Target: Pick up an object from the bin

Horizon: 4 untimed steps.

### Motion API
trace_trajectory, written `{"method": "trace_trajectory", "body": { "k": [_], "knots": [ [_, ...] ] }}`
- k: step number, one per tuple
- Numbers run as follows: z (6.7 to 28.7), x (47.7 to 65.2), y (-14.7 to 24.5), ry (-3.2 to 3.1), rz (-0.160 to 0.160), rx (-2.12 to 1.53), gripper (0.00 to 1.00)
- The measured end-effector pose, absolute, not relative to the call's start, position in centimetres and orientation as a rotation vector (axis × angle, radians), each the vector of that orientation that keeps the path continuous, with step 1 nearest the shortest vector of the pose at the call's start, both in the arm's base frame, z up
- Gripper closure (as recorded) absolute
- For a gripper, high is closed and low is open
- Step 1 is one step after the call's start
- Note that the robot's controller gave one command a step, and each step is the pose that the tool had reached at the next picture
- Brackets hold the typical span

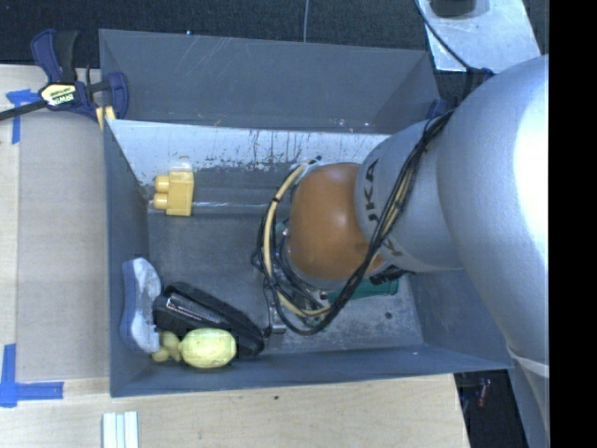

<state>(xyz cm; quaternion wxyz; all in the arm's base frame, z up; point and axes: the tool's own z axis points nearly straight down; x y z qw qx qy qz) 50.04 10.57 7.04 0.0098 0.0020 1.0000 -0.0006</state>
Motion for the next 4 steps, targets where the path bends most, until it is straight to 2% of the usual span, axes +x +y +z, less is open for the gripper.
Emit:
{"method": "trace_trajectory", "body": {
  "k": [1,2,3,4],
  "knots": [
    [7.1,52.7,10.3,3.128,-0.001,-0.019,0.0],
    [8.0,54.3,9.2,3.12,0.001,-0.096,0.0],
    [8.0,52.3,9.3,3.073,-0.007,-0.552,0.0],
    [13.8,52.9,11.3,3.099,-0.008,-0.386,0.0]
  ]
}}
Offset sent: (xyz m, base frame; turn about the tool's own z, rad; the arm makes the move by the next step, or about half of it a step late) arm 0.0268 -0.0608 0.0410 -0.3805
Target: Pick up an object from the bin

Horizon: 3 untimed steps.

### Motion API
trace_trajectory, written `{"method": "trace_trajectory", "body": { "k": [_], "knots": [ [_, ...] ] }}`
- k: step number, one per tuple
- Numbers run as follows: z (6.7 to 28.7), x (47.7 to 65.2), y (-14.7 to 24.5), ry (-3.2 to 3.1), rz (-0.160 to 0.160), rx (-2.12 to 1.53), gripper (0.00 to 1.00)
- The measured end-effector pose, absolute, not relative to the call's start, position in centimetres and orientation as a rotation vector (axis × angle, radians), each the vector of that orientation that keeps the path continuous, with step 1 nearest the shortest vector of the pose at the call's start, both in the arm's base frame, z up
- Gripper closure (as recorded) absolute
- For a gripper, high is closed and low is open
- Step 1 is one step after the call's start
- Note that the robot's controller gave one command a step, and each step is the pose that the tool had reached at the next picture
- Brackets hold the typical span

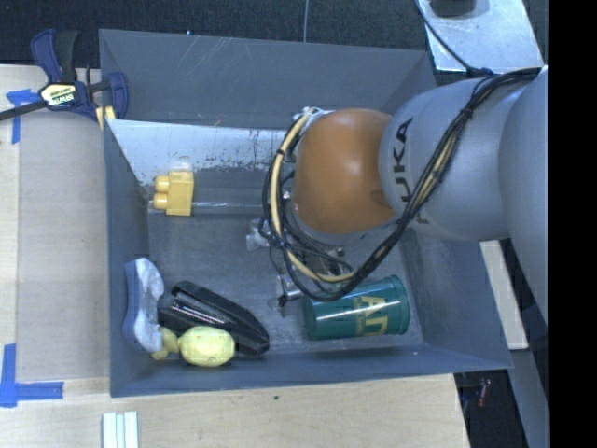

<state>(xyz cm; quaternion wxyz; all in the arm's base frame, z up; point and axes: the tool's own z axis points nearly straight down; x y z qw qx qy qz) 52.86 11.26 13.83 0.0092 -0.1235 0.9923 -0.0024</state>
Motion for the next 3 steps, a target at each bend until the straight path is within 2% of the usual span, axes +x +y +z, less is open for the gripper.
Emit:
{"method": "trace_trajectory", "body": {
  "k": [1,2,3],
  "knots": [
    [12.9,56.9,12.7,3.053,-0.008,-0.606,0.0],
    [14.4,57.5,19.8,3.061,-0.007,-0.598,0.0],
    [10.5,59.9,22.0,3.01,-0.01,-0.809,0.0]
  ]
}}
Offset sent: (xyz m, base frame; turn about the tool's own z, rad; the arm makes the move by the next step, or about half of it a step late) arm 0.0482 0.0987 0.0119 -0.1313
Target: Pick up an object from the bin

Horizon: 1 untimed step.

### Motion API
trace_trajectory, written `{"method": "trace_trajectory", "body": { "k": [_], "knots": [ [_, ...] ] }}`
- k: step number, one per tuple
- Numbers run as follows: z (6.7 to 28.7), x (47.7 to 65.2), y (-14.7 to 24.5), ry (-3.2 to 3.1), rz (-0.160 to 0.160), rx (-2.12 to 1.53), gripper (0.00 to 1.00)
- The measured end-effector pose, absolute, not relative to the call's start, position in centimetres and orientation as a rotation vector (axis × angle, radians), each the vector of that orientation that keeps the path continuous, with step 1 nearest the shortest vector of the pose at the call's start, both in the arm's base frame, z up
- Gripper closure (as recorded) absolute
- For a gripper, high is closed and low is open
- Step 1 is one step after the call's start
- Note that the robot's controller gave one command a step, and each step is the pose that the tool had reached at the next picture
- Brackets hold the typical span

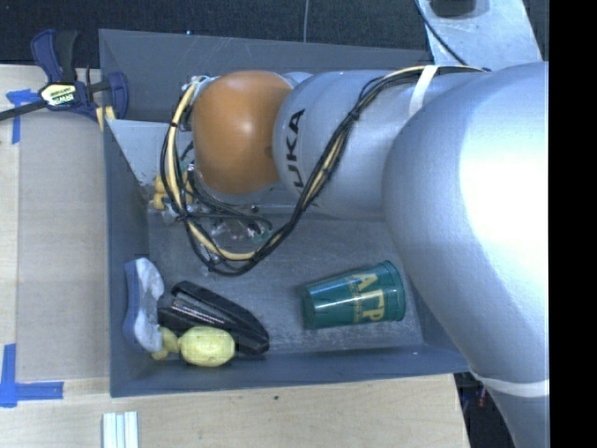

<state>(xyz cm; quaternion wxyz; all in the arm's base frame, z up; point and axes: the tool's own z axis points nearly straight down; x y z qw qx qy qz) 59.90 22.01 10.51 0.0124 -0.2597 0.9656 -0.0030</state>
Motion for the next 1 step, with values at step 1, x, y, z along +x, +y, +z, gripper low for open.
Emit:
{"method": "trace_trajectory", "body": {
  "k": [1],
  "knots": [
    [8.58,59.7,23.41,3.004,-0.008,-0.833,0.0]
  ]
}}
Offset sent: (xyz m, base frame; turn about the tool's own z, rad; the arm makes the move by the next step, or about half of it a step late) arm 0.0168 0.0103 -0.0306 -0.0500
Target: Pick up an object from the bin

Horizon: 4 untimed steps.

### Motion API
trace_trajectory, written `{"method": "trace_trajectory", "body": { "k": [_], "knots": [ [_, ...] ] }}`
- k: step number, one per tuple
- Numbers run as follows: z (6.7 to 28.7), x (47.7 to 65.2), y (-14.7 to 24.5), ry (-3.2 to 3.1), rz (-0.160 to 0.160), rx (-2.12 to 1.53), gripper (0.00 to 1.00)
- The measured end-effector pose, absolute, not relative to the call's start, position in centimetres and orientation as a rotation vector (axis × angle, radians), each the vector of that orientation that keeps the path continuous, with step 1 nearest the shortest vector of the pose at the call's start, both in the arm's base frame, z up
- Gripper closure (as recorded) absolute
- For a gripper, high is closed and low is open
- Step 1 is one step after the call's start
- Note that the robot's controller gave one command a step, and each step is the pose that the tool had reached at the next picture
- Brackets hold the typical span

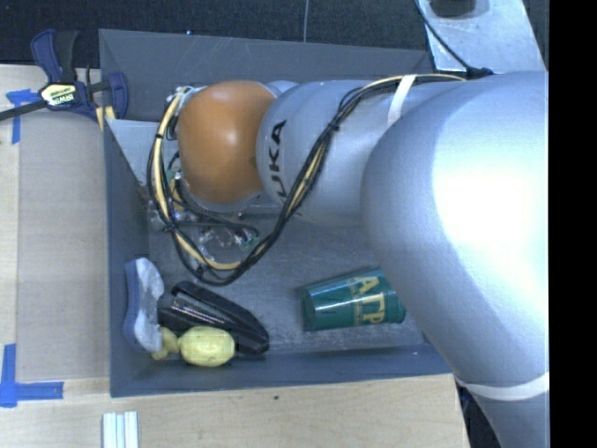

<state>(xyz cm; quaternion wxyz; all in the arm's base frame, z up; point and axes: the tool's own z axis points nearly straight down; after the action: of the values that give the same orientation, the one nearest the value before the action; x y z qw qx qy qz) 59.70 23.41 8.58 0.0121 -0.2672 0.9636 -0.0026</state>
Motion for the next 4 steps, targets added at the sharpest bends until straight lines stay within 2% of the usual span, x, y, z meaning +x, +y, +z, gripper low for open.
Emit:
{"method": "trace_trajectory", "body": {
  "k": [1,3,4],
  "knots": [
    [7.9,61.2,23.4,2.99,-0.011,-0.865,0.0],
    [7.3,59.0,23.8,2.983,-0.008,-0.873,0.0],
    [7.1,60.1,24.3,2.956,-0.01,-0.956,0.0]
  ]
}}
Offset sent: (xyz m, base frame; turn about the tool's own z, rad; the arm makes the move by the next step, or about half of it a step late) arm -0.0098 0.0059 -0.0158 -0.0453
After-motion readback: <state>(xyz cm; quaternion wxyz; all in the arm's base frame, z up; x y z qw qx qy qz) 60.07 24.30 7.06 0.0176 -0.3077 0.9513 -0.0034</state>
